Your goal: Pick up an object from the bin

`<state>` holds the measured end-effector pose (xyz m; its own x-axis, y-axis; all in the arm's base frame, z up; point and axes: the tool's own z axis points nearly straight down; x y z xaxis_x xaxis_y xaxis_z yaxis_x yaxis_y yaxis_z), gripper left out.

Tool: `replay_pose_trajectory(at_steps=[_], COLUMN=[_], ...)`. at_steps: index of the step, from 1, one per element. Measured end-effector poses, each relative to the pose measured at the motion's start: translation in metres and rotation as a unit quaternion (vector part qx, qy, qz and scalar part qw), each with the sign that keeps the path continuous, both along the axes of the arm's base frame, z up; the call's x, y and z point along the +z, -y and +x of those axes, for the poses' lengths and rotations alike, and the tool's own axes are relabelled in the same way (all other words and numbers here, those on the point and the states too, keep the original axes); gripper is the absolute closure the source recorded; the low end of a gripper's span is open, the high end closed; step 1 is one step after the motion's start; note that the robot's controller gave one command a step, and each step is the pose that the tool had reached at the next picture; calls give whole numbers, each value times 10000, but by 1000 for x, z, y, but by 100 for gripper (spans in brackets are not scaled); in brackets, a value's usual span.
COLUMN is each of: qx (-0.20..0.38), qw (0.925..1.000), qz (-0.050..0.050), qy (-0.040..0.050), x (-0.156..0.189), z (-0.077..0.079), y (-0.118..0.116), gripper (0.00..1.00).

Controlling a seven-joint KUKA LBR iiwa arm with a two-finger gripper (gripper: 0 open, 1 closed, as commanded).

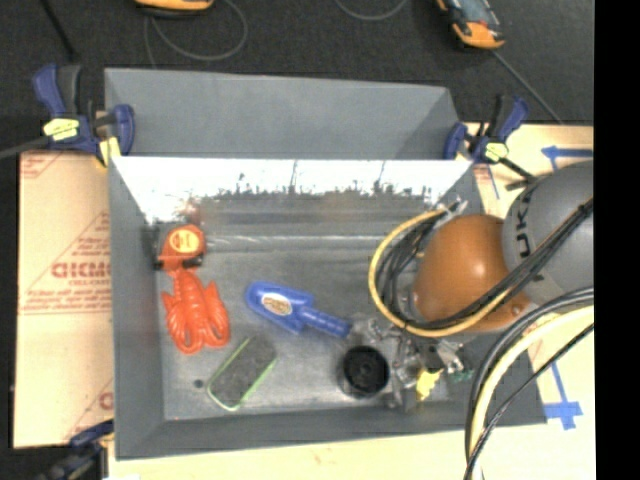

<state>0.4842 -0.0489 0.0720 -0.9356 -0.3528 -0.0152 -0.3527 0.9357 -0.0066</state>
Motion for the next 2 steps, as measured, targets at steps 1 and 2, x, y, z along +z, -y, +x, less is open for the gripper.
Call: replay_pose_trajectory(at_steps=[1,2], qx=[-635,-700], qw=[9980,9975], qz=[7,21], qy=[4,16], x=[0,0], z=[-2,1], y=[-13,-18], gripper=[0,100])
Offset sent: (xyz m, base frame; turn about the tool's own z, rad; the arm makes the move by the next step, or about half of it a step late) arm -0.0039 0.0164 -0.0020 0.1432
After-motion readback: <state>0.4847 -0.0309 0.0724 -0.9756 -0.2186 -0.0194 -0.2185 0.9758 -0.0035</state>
